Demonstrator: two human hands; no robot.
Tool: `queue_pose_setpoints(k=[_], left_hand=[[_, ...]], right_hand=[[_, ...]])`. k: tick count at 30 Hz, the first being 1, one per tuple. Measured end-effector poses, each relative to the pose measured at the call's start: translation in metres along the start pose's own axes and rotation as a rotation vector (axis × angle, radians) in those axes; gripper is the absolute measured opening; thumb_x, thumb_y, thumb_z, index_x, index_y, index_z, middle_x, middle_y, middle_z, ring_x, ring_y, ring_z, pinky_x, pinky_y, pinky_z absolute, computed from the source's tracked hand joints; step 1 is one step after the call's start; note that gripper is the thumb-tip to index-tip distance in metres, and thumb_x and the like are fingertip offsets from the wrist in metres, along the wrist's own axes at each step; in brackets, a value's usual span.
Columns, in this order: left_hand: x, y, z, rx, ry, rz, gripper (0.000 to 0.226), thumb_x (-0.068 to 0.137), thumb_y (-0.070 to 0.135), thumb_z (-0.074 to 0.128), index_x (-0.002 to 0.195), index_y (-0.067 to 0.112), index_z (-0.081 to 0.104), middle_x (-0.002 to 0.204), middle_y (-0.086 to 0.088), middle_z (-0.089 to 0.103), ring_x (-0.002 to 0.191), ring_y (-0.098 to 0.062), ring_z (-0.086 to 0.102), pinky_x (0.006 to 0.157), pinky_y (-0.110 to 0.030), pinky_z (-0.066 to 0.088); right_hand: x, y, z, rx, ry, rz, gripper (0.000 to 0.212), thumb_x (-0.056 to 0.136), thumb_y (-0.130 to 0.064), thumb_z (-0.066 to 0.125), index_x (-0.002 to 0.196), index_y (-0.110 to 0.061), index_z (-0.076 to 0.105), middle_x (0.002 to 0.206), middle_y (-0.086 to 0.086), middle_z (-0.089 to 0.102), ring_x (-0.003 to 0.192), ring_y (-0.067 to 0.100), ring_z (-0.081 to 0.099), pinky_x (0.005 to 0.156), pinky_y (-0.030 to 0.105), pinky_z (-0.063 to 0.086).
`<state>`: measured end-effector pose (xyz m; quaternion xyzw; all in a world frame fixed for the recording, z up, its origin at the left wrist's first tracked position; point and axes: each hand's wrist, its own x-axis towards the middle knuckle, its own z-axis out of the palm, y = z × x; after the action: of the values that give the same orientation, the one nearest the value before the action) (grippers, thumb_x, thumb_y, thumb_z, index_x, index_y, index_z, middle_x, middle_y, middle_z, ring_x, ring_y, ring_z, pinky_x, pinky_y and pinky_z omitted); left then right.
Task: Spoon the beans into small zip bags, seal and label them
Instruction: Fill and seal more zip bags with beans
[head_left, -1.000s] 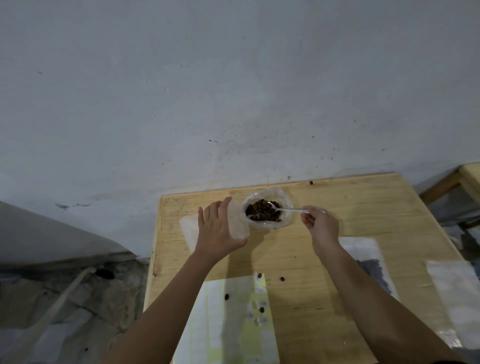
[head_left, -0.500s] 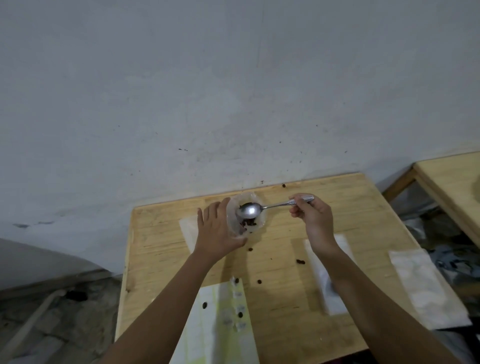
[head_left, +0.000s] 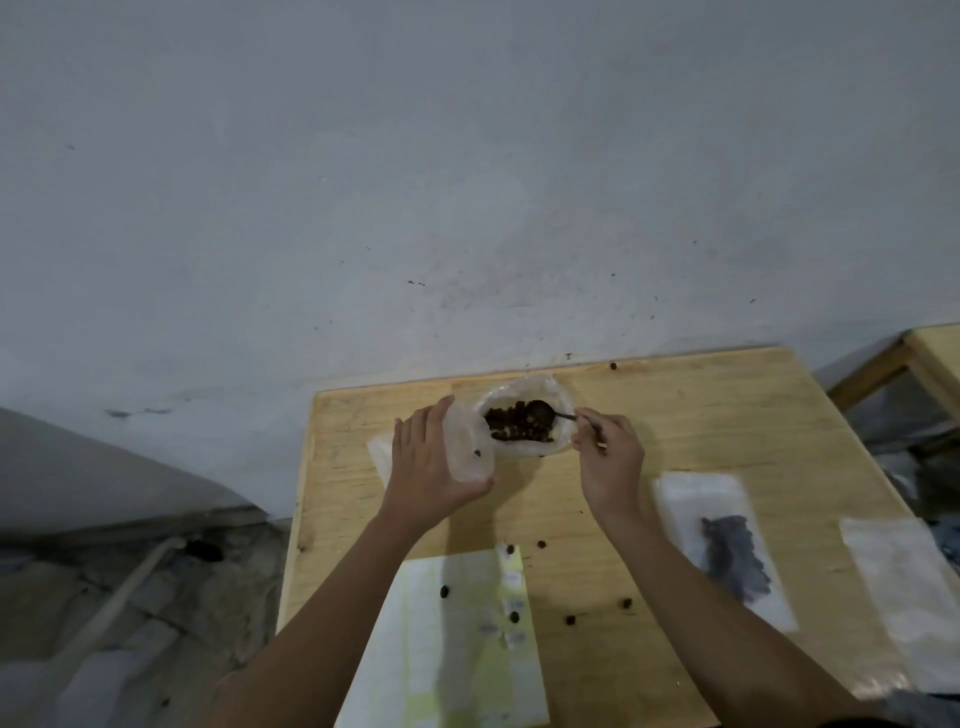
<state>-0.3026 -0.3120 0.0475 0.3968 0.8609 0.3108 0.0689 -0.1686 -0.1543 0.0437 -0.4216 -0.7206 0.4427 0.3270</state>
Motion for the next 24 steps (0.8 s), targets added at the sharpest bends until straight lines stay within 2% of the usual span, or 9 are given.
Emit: queue_pose_setpoints(k=[1,4,7,11,13,16,20,24], left_hand=[[-0.002,-0.001,-0.001,-0.009,0.000,-0.002,0.104,0.054,0.064,0.058,0.140,0.013,0.029,0.129,-0.004,0.040,0.123,-0.023,0.036,0.111,-0.052,0.023],[-0.008,-0.006,-0.005,-0.037,-0.004,-0.003,0.105,0.054,0.065,0.058,0.140,0.014,0.028,0.129,-0.003,0.039,0.124,-0.021,0.034,0.115,-0.048,0.017],[-0.012,-0.008,-0.008,-0.058,-0.005,-0.005,0.106,0.054,0.065,0.059,0.141,0.014,0.027,0.130,-0.002,0.038,0.121,-0.016,0.030,0.114,-0.048,0.020],[-0.014,-0.008,-0.009,-0.068,-0.015,-0.004,0.106,0.054,0.063,0.061,0.141,0.015,0.026,0.130,-0.002,0.038,0.118,-0.013,0.027,0.108,-0.053,0.027],[-0.014,-0.007,-0.009,-0.068,-0.018,-0.005,0.106,0.054,0.062,0.063,0.142,0.016,0.026,0.130,-0.001,0.037,0.118,-0.013,0.027,0.108,-0.054,0.028],[-0.011,-0.007,-0.008,-0.024,-0.014,0.004,0.105,0.055,0.058,0.066,0.142,0.015,0.026,0.130,-0.003,0.037,0.118,-0.013,0.025,0.109,-0.053,0.026],[-0.003,-0.011,-0.003,0.081,-0.047,-0.029,0.105,0.058,0.056,0.070,0.143,0.016,0.023,0.132,-0.004,0.035,0.127,-0.022,0.029,0.116,-0.047,0.010],[0.007,-0.006,0.006,0.201,-0.105,-0.093,0.105,0.063,0.053,0.073,0.144,0.018,0.017,0.135,-0.005,0.032,0.131,-0.024,0.027,0.116,-0.048,0.007]], right_hand=[[0.000,0.002,0.004,0.034,0.011,0.068,0.021,0.094,-0.011,0.053,0.108,-0.002,0.066,0.093,0.000,0.057,0.080,0.026,0.063,0.082,0.041,0.055],[0.000,0.001,0.013,0.197,0.057,0.322,0.021,0.095,-0.011,0.052,0.105,0.002,0.065,0.088,0.010,0.065,0.070,0.014,0.061,0.074,0.027,0.057],[-0.001,0.002,0.016,0.346,0.049,0.510,0.019,0.094,-0.008,0.053,0.100,0.004,0.066,0.073,0.008,0.062,0.068,0.017,0.059,0.075,0.031,0.055],[0.004,0.003,0.021,0.433,0.033,0.702,0.012,0.091,-0.007,0.057,0.094,-0.002,0.067,0.074,0.009,0.064,0.069,0.019,0.061,0.083,0.034,0.055],[0.007,0.002,0.022,0.501,0.051,0.773,0.013,0.090,-0.003,0.057,0.097,0.001,0.067,0.074,0.009,0.063,0.067,0.018,0.059,0.081,0.032,0.053],[0.011,-0.001,0.018,0.585,0.072,0.806,0.013,0.089,0.000,0.056,0.097,0.005,0.065,0.074,0.010,0.060,0.066,0.016,0.058,0.067,0.024,0.053],[0.018,-0.004,0.003,0.618,0.109,0.776,0.009,0.088,0.000,0.057,0.092,0.003,0.065,0.077,0.010,0.061,0.066,0.015,0.060,0.058,0.018,0.053],[0.026,-0.013,-0.015,0.631,0.117,0.700,0.012,0.089,0.002,0.055,0.095,0.006,0.065,0.073,0.012,0.060,0.063,0.016,0.058,0.051,0.015,0.052]])
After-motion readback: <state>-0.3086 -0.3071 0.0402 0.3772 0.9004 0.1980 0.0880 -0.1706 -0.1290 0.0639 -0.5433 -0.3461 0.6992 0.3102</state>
